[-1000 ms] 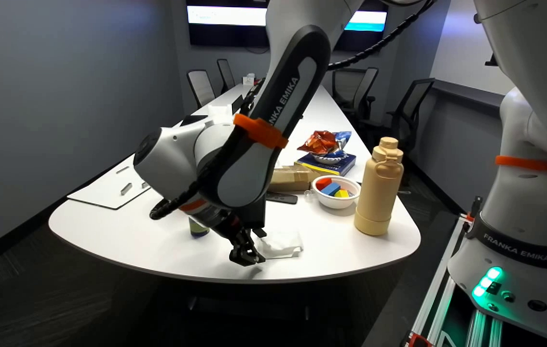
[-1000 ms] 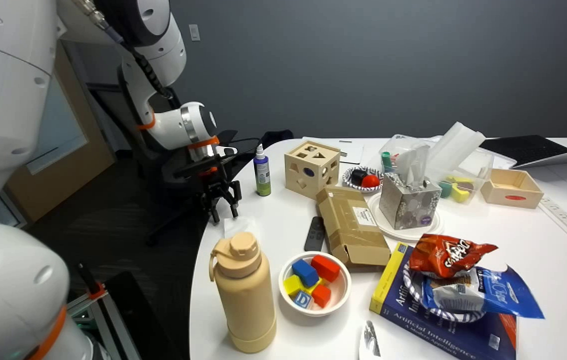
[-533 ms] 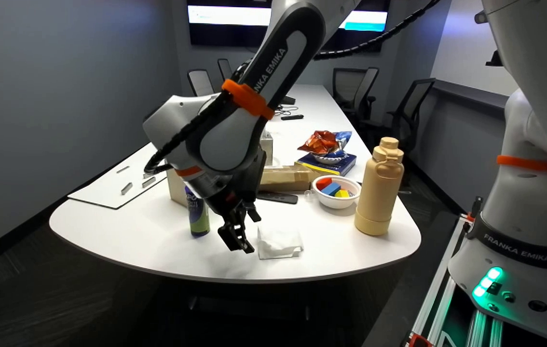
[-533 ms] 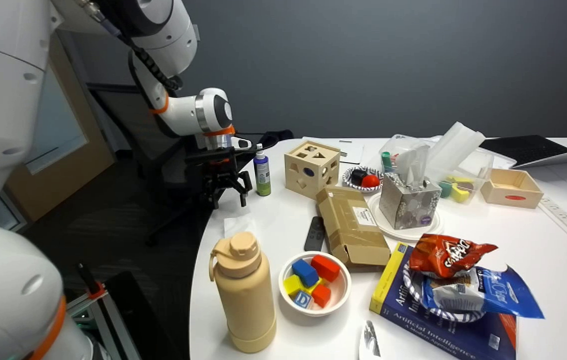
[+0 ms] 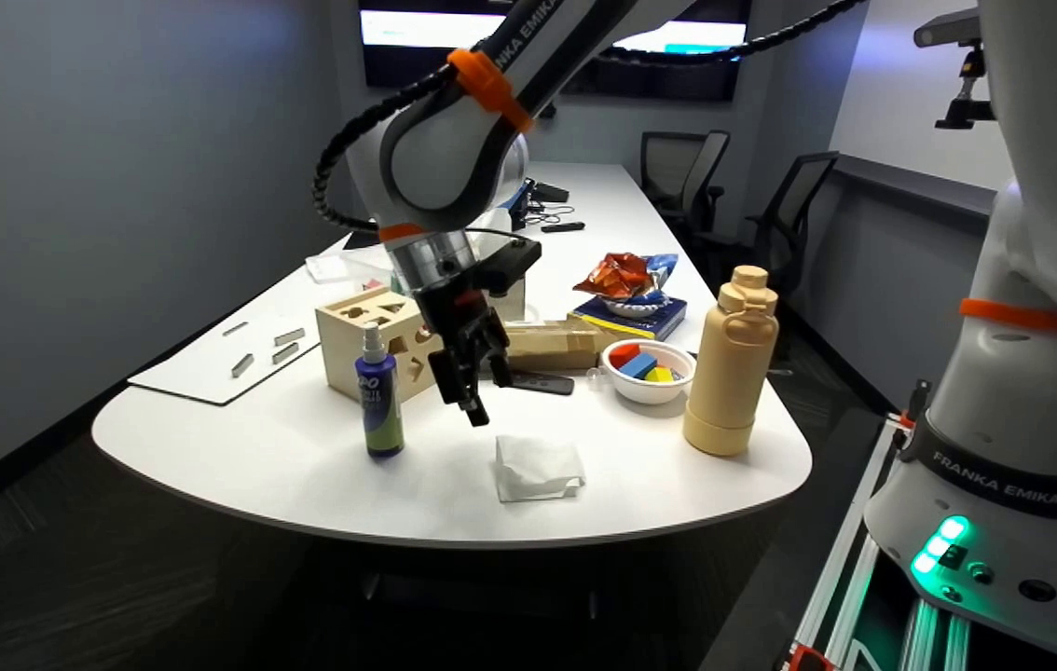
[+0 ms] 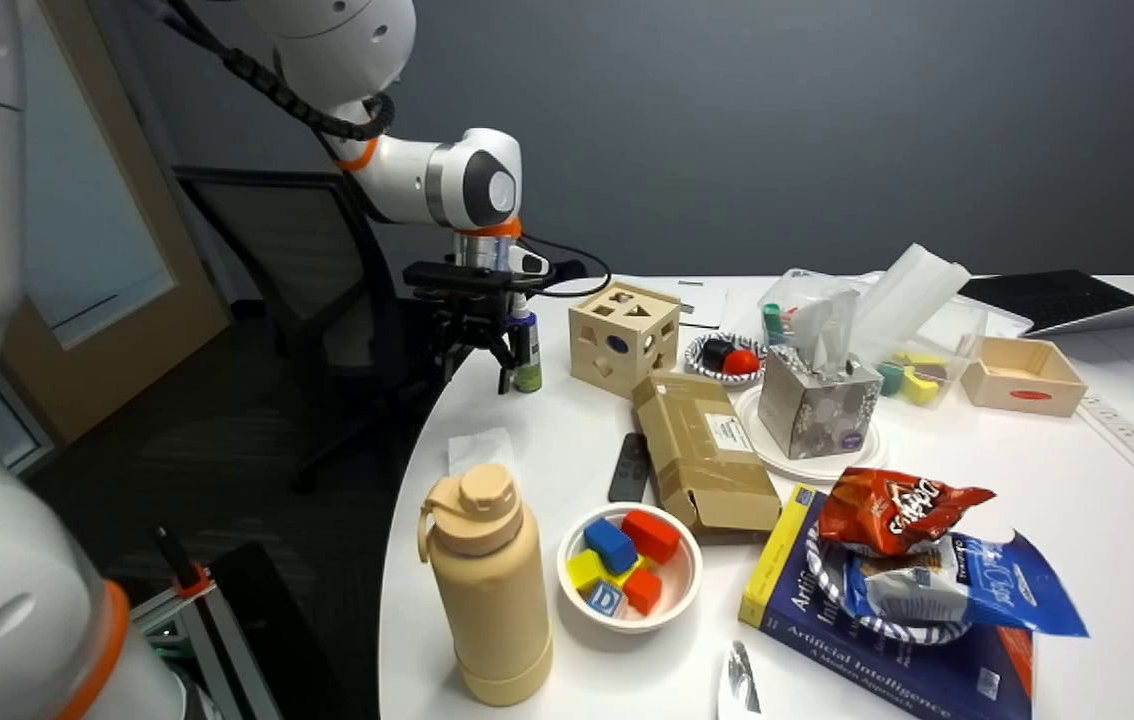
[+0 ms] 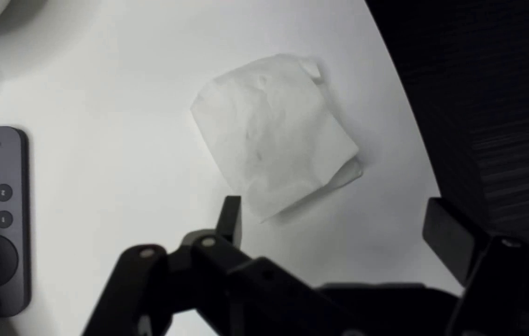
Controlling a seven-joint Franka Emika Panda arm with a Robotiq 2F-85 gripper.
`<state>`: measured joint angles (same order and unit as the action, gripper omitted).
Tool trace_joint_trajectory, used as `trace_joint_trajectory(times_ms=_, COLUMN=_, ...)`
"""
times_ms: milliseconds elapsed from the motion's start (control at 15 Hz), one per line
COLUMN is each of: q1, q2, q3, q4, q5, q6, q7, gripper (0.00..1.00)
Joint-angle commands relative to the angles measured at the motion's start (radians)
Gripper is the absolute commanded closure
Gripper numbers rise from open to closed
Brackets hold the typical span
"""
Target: Fold the tissue on the table
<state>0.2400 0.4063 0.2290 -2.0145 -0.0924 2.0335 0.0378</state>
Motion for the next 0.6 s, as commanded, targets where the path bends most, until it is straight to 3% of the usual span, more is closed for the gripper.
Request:
trace_joint_trajectory(times_ms=0, q1=-0.076, q2=-0.146, q3=0.003, q4=-0.118, q5=0.134, q6=0.049, q7=-0.119, gripper=0.00)
trace_joint_trajectory(times_ms=533, q1=-0.124, q2=-0.323, q3=-0.019, q4=-0.240, q5=0.288, q6=0.084, q7=-0.272, gripper=0.00)
